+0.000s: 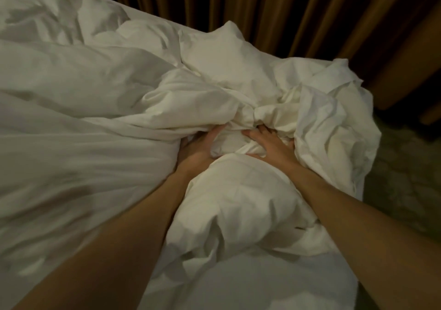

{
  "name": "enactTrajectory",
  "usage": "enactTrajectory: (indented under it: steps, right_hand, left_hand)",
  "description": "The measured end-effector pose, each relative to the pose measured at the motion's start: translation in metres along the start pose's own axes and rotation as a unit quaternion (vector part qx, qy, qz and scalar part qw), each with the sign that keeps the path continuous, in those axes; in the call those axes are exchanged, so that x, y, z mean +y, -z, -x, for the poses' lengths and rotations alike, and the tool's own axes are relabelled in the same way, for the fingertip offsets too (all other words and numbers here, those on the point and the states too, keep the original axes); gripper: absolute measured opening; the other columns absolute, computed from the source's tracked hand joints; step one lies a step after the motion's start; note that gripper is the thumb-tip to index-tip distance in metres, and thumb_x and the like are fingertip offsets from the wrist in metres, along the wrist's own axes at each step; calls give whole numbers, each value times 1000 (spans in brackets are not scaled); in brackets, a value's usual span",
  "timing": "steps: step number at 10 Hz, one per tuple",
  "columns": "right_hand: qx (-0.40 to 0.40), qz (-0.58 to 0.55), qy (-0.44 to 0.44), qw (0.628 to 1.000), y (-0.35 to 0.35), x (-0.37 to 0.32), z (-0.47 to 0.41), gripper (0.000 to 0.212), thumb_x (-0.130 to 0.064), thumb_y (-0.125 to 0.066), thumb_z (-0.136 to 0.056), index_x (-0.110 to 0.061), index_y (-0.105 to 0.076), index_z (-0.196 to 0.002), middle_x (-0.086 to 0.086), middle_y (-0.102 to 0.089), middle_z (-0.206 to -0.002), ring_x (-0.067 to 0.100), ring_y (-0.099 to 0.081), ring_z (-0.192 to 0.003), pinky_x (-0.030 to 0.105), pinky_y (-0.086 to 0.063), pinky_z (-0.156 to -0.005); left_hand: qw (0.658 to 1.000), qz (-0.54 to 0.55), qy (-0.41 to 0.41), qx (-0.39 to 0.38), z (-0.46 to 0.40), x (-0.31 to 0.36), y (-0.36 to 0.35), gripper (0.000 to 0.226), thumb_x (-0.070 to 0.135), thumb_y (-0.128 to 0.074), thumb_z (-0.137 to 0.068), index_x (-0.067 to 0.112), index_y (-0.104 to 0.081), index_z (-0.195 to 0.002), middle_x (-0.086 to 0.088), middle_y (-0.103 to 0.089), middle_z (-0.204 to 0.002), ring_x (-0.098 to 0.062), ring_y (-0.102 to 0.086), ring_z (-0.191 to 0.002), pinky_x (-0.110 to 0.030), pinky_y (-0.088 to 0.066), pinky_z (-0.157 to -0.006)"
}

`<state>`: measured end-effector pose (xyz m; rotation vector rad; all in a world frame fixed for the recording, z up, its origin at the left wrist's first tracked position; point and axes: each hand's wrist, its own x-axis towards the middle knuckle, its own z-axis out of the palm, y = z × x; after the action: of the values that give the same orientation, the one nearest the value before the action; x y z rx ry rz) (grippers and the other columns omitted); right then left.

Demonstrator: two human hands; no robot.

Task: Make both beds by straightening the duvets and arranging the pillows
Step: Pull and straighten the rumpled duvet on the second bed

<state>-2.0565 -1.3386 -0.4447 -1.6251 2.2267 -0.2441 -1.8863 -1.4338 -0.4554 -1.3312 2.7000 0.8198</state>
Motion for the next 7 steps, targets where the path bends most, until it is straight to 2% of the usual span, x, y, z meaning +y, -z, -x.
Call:
enactTrajectory:
  steps: [1, 2, 3, 4, 5, 6, 7]
  right_hand:
    - [-5, 32, -27, 999, 3, -4, 15, 61, -47, -50, -93, -40, -23, -147, -7, -2, -159, 13, -4, -145, 32, -7, -108]
    - [9, 82, -36, 996, 6, -7, 31, 61, -53, -44, -94, -40, -20, -148, -7, 0, -160, 13, -1, -146, 42, -3, -114]
    - [20, 62, -44, 997, 10, -10, 51, 60, -51, -43, -94, -38, -20, -148, -5, -2, -160, 14, -1, -146, 39, -1, -114]
    - [34, -19, -55, 998, 16, -19, 79, 57, -49, -42, -95, -39, -22, -147, -5, -3, -160, 15, -2, -147, 45, -2, -115]
    - [67, -106, -60, 990, 28, -37, 116, 50, -41, -42, -99, -43, -25, -145, -7, -6, -160, 15, -6, -147, 46, -4, -115]
    - [114, -185, -32, 976, 39, -67, 163, 46, -36, -45, -99, -48, -24, -137, -9, -9, -159, 13, -7, -146, 44, -5, -119]
    - [131, -202, 15, 971, 35, -96, 217, 45, -45, -51, -94, -56, -23, -128, -24, -6, -152, 8, -8, -145, 37, -4, -120]
  left_hand:
    - [998, 32, -34, 32, 18, 1, 7, 76, 52, -55, -86, 43, -12, -148, 12, -17, -157, -15, -14, -144, -32, -2, -115]
    - [995, -7, -83, 55, 39, -2, 11, 75, 64, -42, -80, 44, -16, -147, 16, -17, -157, -11, -15, -143, -29, -6, -115]
    - [989, -51, -118, 70, 65, -4, 23, 77, 71, -23, -76, 41, -20, -147, 13, -20, -157, -10, -17, -144, -30, -8, -117]
    - [991, -44, -119, 49, 101, -4, 38, 74, 70, -17, -80, 41, -20, -148, 7, -19, -158, -12, -15, -145, -31, -7, -116]
    - [990, 8, -122, 68, 146, -1, 54, 56, 58, -28, -92, 44, -21, -146, 9, -18, -158, -9, -12, -146, -31, -6, -118]
    - [981, 44, -157, 109, 206, -4, 58, 55, 61, -26, -87, 51, -20, -140, 14, -19, -155, -8, -15, -145, -32, -8, -118]
    - [967, 51, -195, 158, 264, -20, 47, 51, 58, -36, -89, 47, -33, -139, 12, -32, -148, -7, -23, -141, -32, -15, -116]
